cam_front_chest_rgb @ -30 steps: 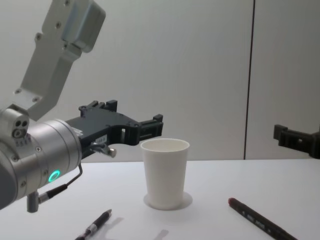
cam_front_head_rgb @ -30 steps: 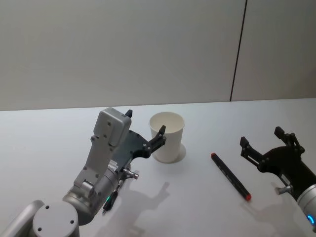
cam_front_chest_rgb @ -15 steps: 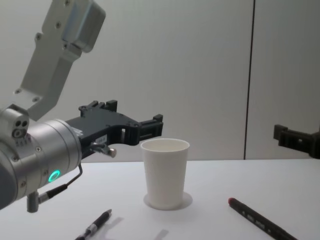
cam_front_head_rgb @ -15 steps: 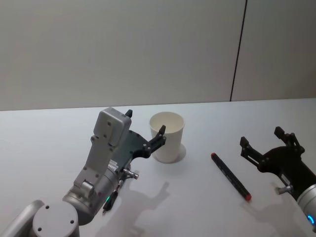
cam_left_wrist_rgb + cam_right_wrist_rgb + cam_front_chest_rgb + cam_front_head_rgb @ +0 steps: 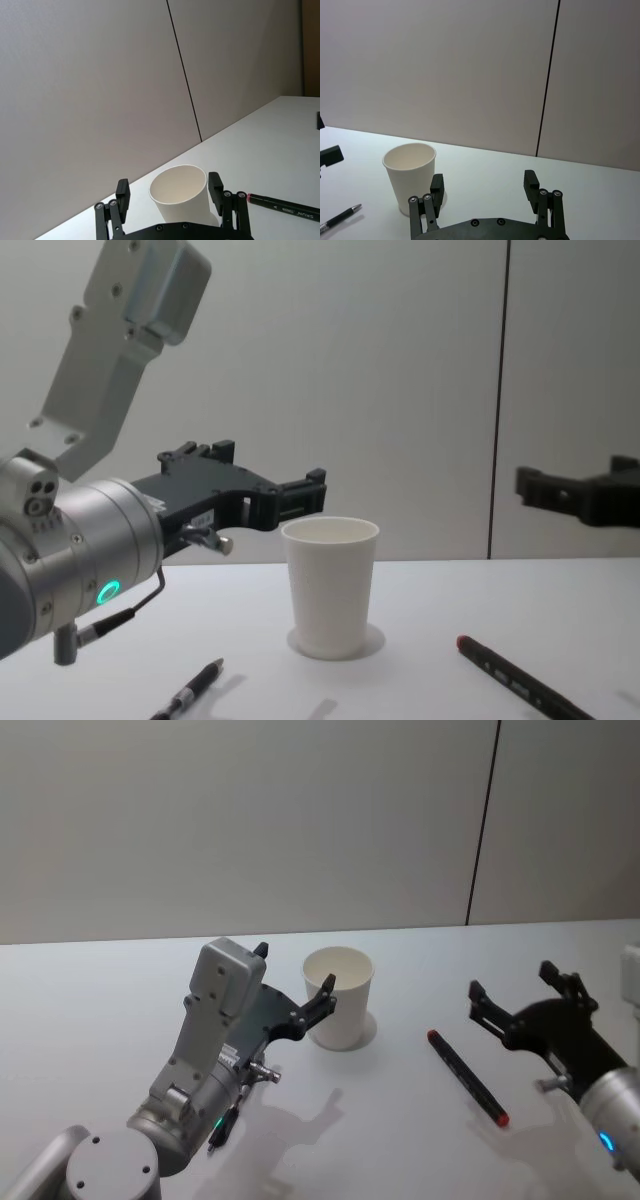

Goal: Place the pen into the pen holder.

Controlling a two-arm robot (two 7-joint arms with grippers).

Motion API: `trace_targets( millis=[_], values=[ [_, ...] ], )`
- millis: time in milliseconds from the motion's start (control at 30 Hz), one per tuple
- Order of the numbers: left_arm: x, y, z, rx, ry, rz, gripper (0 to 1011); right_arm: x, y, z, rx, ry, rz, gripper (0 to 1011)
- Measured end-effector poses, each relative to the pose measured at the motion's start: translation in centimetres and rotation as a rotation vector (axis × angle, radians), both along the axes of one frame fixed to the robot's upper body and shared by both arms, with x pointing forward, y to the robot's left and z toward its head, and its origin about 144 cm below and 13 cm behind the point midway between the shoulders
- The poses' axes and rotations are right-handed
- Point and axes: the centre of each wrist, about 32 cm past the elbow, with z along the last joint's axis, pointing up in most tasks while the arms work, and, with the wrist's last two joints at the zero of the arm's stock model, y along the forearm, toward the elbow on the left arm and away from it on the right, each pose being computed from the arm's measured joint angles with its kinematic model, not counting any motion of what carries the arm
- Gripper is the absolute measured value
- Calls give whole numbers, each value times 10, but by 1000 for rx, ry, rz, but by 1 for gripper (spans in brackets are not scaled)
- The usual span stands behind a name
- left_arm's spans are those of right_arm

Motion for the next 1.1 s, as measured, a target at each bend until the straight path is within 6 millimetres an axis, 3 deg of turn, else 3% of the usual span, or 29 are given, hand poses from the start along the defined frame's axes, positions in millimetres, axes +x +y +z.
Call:
trace_targets(
  millis=[400, 1100],
  values=[
    [0, 0, 0, 0, 0, 0, 1000, 26, 32, 38, -36, 70, -38, 1001],
    [0, 0, 0, 0, 0, 0, 1000, 41, 35, 62, -4, 232, -48, 1001]
  ],
)
